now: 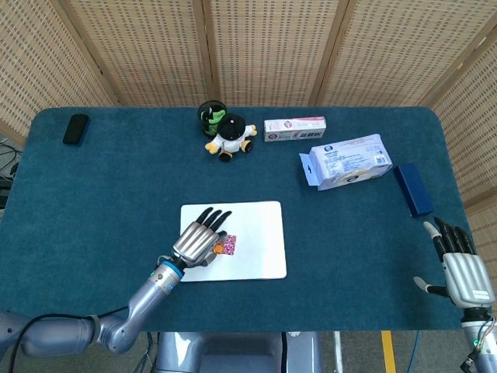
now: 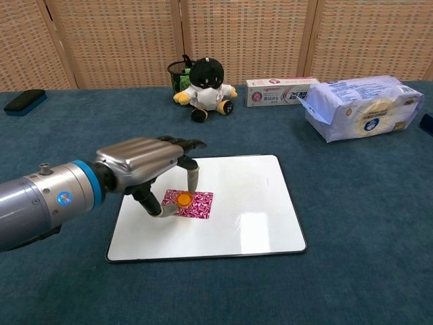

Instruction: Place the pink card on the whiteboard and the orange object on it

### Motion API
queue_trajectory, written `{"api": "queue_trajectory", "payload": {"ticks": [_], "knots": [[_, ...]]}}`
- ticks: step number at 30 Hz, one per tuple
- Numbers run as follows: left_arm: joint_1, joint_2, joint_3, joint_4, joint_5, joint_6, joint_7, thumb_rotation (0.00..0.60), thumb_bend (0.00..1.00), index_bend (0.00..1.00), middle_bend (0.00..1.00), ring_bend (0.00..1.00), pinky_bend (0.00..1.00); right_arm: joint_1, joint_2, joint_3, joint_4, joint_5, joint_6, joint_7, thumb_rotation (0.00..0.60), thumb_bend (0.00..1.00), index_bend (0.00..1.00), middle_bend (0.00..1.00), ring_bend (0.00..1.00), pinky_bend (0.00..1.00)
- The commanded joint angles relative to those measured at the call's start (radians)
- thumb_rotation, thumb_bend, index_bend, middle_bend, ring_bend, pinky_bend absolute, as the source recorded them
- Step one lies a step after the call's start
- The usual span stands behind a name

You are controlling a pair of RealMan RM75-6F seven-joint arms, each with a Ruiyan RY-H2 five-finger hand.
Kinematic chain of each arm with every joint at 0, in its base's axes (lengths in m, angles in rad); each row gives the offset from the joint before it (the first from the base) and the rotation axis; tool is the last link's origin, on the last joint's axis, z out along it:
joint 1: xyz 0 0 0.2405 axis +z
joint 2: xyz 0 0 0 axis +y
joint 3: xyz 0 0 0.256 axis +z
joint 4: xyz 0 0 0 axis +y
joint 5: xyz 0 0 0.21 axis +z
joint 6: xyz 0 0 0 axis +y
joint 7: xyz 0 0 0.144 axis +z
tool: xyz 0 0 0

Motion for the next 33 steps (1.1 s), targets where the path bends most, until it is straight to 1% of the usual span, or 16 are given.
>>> {"api": "queue_trajectory", "payload": {"ticks": [1, 8, 11, 12, 14, 15, 17, 19, 22, 25, 28, 31, 33], "knots": [[-0.005, -0.022, -0.001, 0.023, -0.022, 0.007, 0.021, 0.6, 0.37, 0.62, 0.0, 0.0, 0.0, 0.0, 0.002, 0.0, 0.0, 0.0, 0.0, 0.003, 0.6, 0.0, 0.0, 0.0, 0.0, 0.0], [-0.003, -0.043, -0.015, 0.051, -0.054, 0.028, 0.042, 0.6, 0.37, 0.62, 0.0, 0.0, 0.0, 0.0, 0.004, 0.0, 0.0, 0.001, -0.002, 0.01, 0.6, 0.0, 0.0, 0.0, 0.0, 0.0], [-0.004, -0.044, -0.02, 0.058, -0.064, 0.024, 0.039, 0.6, 0.35, 0.6, 0.0, 0.0, 0.0, 0.001, 0.005, 0.0, 0.0, 0.002, -0.004, 0.01, 0.6, 0.0, 0.0, 0.0, 0.0, 0.0], [-0.005, -0.045, -0.022, 0.061, -0.066, 0.022, 0.036, 0.6, 0.33, 0.55, 0.0, 0.0, 0.0, 0.001, 0.005, 0.0, -0.001, 0.002, -0.004, 0.009, 0.6, 0.0, 0.0, 0.0, 0.0, 0.0], [-0.007, -0.045, -0.023, 0.065, -0.072, 0.014, 0.032, 0.6, 0.29, 0.39, 0.0, 0.0, 0.0, 0.001, 0.005, 0.0, -0.001, 0.003, -0.004, 0.009, 0.6, 0.0, 0.0, 0.0, 0.0, 0.0], [-0.008, -0.043, -0.024, 0.064, -0.078, 0.007, 0.028, 0.6, 0.26, 0.26, 0.0, 0.0, 0.0, 0.001, 0.005, 0.0, -0.001, 0.003, -0.005, 0.009, 0.6, 0.0, 0.0, 0.0, 0.0, 0.0], [-0.01, -0.037, -0.027, 0.056, -0.094, -0.006, 0.026, 0.6, 0.22, 0.1, 0.0, 0.0, 0.0, 0.001, 0.005, 0.001, 0.0, 0.005, -0.005, 0.011, 0.6, 0.0, 0.0, 0.0, 0.0, 0.0], [-0.012, -0.03, -0.029, 0.045, -0.103, -0.01, 0.028, 0.6, 0.18, 0.01, 0.0, 0.0, 0.0, 0.001, 0.005, 0.001, 0.001, 0.005, -0.006, 0.011, 0.6, 0.0, 0.0, 0.0, 0.0, 0.0], [-0.012, -0.017, -0.044, 0.02, -0.124, -0.006, 0.023, 0.6, 0.16, 0.0, 0.0, 0.0, 0.0, 0.002, 0.005, 0.0, 0.001, 0.004, -0.008, 0.01, 0.6, 0.0, 0.0, 0.0, 0.0, 0.0], [-0.009, 0.006, -0.064, -0.016, -0.13, 0.016, 0.012, 0.6, 0.15, 0.0, 0.0, 0.0, 0.0, 0.003, 0.002, -0.002, 0.002, 0.001, -0.009, 0.005, 0.6, 0.0, 0.0, 0.0, 0.0, 0.0], [-0.003, 0.033, -0.071, -0.051, -0.126, 0.025, 0.001, 0.6, 0.15, 0.0, 0.0, 0.0, 0.0, 0.003, 0.001, -0.002, 0.001, 0.001, -0.008, 0.001, 0.6, 0.0, 0.0, 0.0, 0.0, 0.0], [0.022, 0.103, -0.071, -0.123, -0.081, 0.071, -0.022, 0.6, 0.13, 0.0, 0.0, 0.0, 0.0, 0.0, 0.001, -0.002, -0.002, -0.001, -0.002, -0.001, 0.6, 0.0, 0.0, 0.0, 0.0, 0.0], [0.053, 0.167, -0.057, -0.171, -0.034, 0.119, -0.033, 0.6, 0.08, 0.0, 0.0, 0.0, 0.0, -0.001, 0.001, 0.0, -0.003, -0.001, 0.004, -0.001, 0.6, 0.0, 0.0, 0.0, 0.0, 0.0]]}}
